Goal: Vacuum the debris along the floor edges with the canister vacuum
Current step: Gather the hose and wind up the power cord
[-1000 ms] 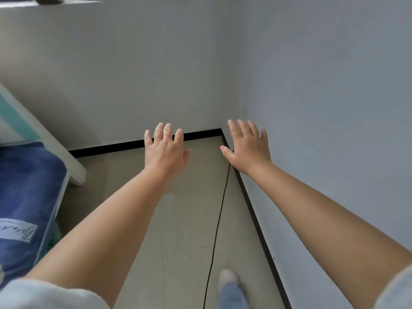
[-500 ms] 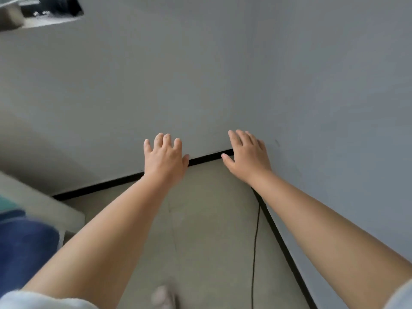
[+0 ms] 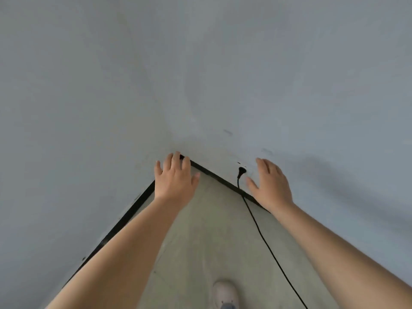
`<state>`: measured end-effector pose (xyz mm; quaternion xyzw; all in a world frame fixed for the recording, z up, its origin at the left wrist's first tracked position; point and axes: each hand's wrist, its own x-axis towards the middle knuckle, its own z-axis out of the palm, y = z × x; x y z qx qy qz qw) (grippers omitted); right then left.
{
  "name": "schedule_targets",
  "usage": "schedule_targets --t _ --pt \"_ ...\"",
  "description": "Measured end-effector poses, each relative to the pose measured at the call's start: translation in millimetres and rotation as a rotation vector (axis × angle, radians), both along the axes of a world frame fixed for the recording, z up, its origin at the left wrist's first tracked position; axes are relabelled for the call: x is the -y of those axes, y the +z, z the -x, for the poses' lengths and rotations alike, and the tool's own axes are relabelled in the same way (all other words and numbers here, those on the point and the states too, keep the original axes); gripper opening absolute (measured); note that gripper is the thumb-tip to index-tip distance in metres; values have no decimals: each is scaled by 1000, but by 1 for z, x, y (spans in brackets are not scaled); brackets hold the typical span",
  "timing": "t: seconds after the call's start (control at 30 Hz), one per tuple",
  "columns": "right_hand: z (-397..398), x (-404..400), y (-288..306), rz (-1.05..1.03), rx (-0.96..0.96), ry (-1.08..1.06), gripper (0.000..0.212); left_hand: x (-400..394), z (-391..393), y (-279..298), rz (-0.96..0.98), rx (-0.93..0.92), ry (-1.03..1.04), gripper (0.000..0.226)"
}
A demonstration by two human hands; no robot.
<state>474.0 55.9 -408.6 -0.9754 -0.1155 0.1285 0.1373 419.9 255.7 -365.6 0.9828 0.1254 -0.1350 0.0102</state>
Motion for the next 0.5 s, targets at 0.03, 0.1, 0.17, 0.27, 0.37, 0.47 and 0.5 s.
schedule_targets --t 0.03,0.1,0.17,0.27,0.37,0.47,0.5 --pt "-7 3 -10 0 -3 -39 58 1 -16 -10 4 3 -36 54" --pt "-20 4 -36 -20 -27 -120 58 3 -48 -35 2 -6 -115 55" --pt "-33 -3 -70 -41 -55 -186 58 2 -78 -65 5 -17 -182 55" --pt "-48 -17 -128 -53 -114 -275 56 0 -110 -120 34 -34 -261 56" --pt "-59 -30 -177 -25 -179 -305 54 -5 -128 -168 49 -65 -331 57" --pt "-71 -41 -222 -1 -213 -354 51 -16 -148 -221 9 -113 -429 58" --pt "-76 -44 -236 18 -231 -376 50 -20 -154 -238 14 -88 -450 58"
